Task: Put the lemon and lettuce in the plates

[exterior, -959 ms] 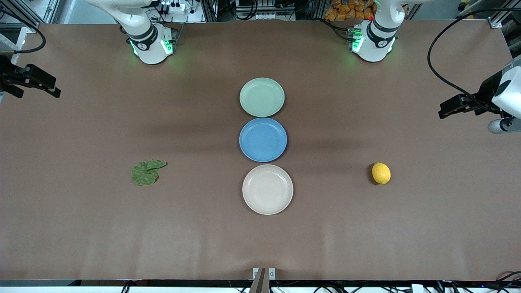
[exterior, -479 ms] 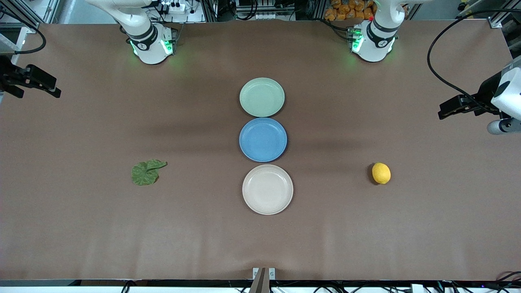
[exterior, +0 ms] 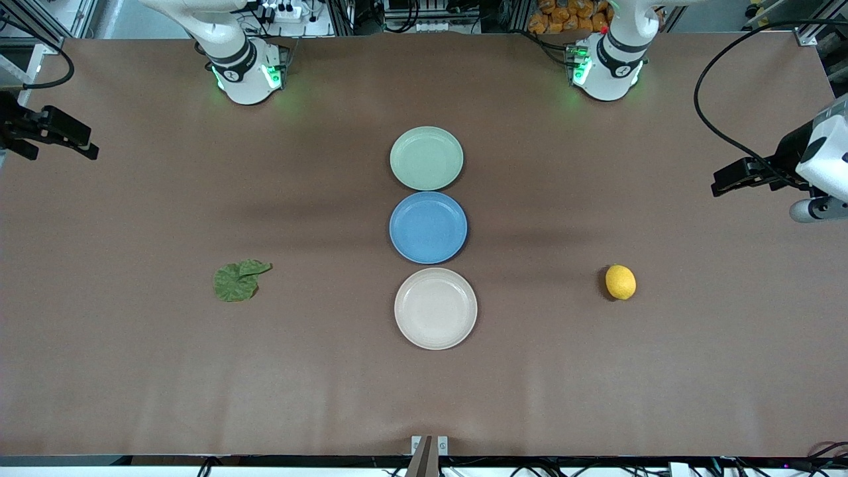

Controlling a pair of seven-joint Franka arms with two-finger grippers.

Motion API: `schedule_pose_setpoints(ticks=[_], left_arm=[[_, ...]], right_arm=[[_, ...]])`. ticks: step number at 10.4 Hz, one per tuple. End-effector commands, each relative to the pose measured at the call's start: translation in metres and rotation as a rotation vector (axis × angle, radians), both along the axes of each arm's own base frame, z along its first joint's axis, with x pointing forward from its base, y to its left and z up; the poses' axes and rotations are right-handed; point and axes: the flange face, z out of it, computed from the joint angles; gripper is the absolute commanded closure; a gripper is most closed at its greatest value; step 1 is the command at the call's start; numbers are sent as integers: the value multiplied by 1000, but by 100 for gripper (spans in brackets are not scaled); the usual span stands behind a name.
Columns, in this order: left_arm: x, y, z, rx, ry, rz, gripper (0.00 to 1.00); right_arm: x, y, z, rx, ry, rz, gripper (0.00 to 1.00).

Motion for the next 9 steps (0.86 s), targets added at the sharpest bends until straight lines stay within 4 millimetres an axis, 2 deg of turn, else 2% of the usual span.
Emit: schedule_pose_setpoints(ticks=[1, 5, 9], left_arm=[[0, 3, -1, -5, -2, -15, 0], [7, 5, -13, -7, 3, -12, 0], [35, -3, -56, -8, 5, -23, 0]], right_arm=[[-3, 0, -4, 10, 20, 3, 0], [-2, -8, -7, 12, 24, 21, 0], [0, -8, -10, 13, 26, 21, 0]])
